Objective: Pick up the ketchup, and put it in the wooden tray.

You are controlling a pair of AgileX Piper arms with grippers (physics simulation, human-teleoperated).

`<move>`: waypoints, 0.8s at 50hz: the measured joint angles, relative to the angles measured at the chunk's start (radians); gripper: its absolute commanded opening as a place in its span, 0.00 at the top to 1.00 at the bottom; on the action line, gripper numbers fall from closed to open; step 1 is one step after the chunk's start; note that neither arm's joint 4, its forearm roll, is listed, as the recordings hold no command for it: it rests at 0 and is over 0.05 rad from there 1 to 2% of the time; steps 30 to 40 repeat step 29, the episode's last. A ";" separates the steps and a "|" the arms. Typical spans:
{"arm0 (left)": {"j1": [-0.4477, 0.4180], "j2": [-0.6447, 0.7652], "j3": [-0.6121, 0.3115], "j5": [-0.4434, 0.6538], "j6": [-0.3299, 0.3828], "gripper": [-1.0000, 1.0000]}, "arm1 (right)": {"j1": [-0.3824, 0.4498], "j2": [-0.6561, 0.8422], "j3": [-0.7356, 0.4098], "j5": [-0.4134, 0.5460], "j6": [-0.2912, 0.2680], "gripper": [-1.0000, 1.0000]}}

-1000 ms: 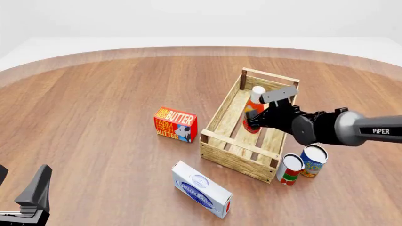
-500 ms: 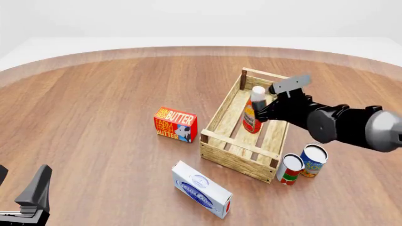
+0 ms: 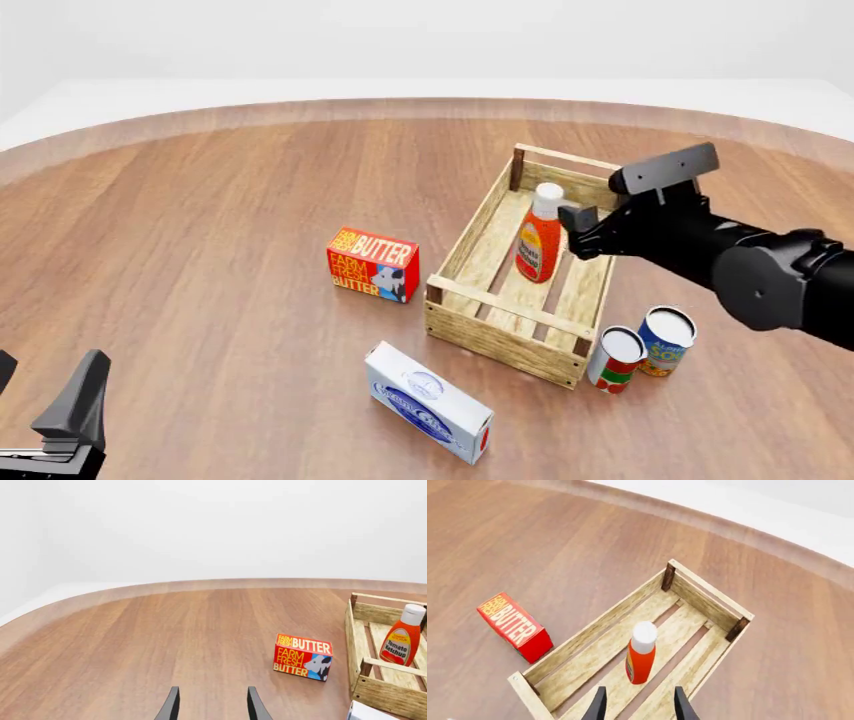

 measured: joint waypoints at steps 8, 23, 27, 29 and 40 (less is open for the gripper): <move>0.000 0.000 0.000 0.000 0.000 0.00 | -0.006 -0.078 0.060 0.010 0.006 0.00; 0.000 0.000 0.000 0.000 0.000 0.00 | -0.046 -0.204 0.190 0.023 0.009 0.00; 0.000 0.000 0.000 0.000 0.000 0.00 | -0.063 -0.241 0.219 0.039 0.002 0.00; 0.000 0.000 0.000 0.000 0.000 0.00 | -0.073 -0.262 0.234 0.048 -0.002 0.00; 0.000 0.000 0.000 0.000 0.000 0.00 | -0.073 -0.262 0.234 0.048 -0.002 0.00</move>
